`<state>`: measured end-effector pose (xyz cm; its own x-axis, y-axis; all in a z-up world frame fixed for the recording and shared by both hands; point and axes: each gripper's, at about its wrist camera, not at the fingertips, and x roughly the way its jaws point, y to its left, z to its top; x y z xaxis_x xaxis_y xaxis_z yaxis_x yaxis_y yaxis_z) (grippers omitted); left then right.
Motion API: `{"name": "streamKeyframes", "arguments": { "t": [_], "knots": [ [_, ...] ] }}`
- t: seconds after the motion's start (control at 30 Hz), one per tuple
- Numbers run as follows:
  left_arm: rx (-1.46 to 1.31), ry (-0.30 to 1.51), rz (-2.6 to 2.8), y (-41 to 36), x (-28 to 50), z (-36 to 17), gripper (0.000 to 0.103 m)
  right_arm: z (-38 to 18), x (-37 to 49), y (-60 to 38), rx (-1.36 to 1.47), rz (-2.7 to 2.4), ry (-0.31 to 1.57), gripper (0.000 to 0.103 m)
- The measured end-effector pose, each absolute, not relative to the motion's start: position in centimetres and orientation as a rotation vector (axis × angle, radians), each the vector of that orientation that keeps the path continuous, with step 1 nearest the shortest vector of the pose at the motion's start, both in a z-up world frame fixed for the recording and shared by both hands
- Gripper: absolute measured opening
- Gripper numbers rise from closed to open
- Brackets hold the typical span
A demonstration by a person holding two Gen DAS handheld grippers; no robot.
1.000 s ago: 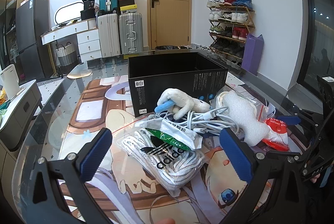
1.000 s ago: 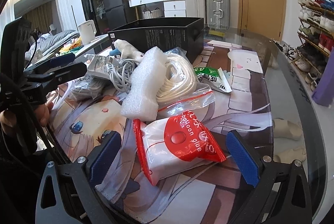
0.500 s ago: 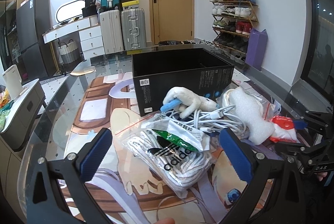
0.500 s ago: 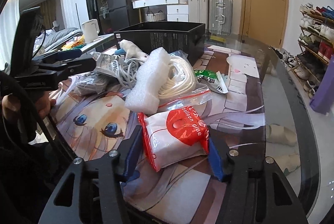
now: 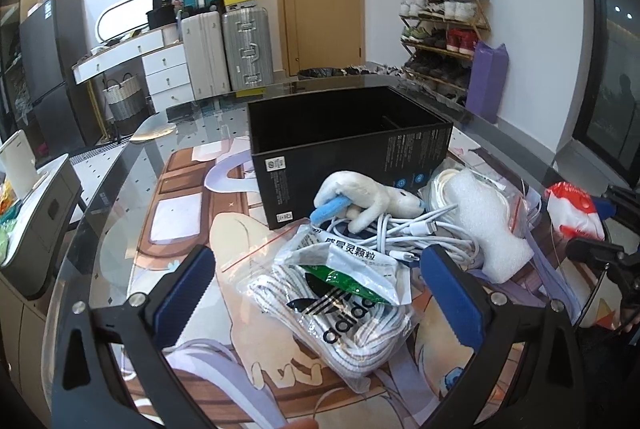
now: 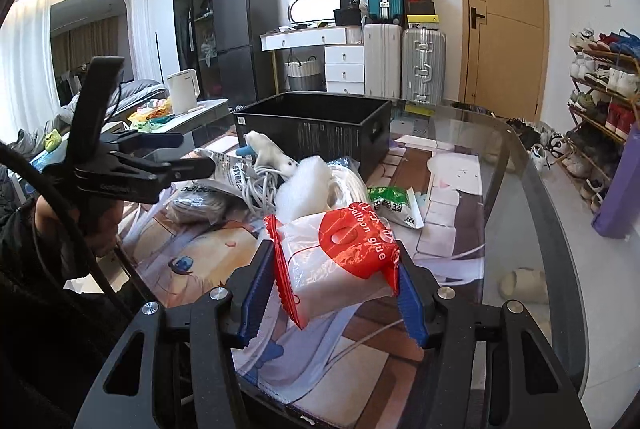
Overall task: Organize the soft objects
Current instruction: 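Grasp the red-and-white balloon glue bag with the right tool while the left tool grasps the white medicine packet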
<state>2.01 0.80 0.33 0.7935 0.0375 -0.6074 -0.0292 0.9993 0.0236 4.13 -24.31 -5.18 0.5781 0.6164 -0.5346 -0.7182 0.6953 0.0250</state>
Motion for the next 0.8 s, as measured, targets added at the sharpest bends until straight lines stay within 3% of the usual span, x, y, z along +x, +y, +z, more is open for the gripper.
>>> {"name": "streamKeyframes", "arguments": {
  "t": [0.8],
  "knots": [
    [0.202,0.718,-0.074,-0.3,3.9,0.1,0.103,-5.7,4.5,-22.4,-0.237,0.83,0.573,0.057]
  ]
}}
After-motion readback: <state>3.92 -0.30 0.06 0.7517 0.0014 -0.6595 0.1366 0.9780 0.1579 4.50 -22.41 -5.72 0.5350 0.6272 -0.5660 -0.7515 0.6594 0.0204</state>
